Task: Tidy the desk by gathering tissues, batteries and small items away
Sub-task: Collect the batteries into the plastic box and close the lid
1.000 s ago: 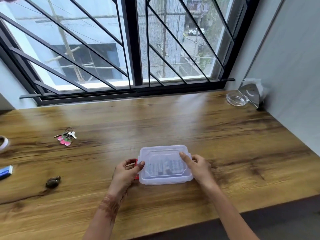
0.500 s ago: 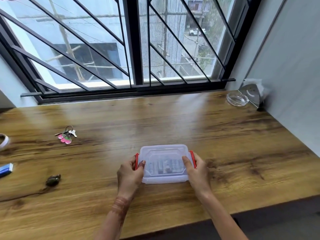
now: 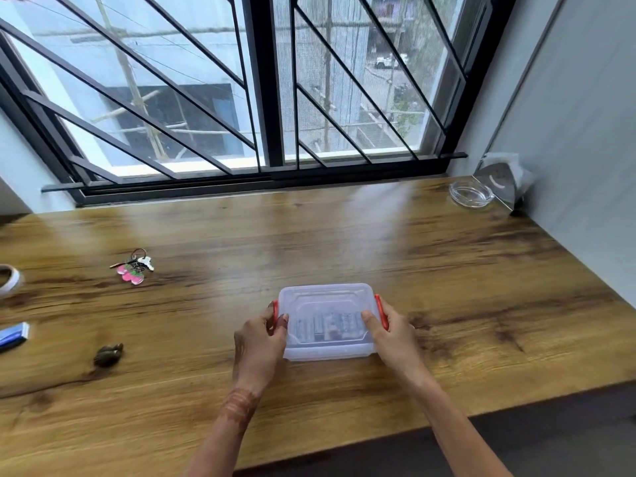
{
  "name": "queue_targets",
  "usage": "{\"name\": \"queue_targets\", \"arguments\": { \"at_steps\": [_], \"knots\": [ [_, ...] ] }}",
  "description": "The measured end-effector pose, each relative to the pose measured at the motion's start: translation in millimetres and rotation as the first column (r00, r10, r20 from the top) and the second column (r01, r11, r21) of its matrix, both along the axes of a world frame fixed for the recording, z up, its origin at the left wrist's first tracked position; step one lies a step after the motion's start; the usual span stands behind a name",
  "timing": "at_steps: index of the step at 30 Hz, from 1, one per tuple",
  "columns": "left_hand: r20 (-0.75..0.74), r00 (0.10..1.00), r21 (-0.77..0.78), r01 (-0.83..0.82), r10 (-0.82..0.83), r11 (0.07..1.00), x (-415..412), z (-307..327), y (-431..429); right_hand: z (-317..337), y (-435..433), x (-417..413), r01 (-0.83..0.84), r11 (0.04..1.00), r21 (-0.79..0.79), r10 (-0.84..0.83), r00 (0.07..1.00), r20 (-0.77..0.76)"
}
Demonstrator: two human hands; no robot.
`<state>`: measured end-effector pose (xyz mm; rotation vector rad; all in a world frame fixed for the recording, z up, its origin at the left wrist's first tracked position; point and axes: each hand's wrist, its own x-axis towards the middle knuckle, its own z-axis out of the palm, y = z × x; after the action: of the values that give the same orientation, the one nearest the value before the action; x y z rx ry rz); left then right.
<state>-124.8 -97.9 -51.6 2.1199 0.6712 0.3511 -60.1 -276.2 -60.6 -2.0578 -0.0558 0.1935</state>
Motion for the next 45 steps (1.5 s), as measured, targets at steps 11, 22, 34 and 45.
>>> {"name": "queue_targets", "arguments": {
  "at_steps": [11, 22, 34, 45],
  "knots": [
    [-0.038, 0.999, -0.224, -0.037, 0.030, 0.974, 11.0, 12.2, -9.0, 12.6, -19.4, 7.3, 0.069, 0.979, 0.194, -0.035, 0.984, -0.172],
    [0.079, 0.961, -0.339, 0.275, -0.264, 0.900, 117.9, 46.9, -80.0, 34.2, -98.5, 57.5, 0.439, 0.780, 0.445, -0.281, 0.883, -0.377],
    [0.104, 0.910, -0.374, 0.410, -0.401, 0.832, 244.5, 43.7, -212.6, 38.5, -223.3, 162.9, 0.752, 0.402, 0.522, -0.693, 0.622, -0.363],
    [0.035, 0.928, -0.442, 0.348, -0.371, 0.827, 280.1, 23.5, -244.9, 18.0, -253.5, 215.1, 0.794, 0.257, 0.551, -0.699, 0.546, -0.462]
  ]
}}
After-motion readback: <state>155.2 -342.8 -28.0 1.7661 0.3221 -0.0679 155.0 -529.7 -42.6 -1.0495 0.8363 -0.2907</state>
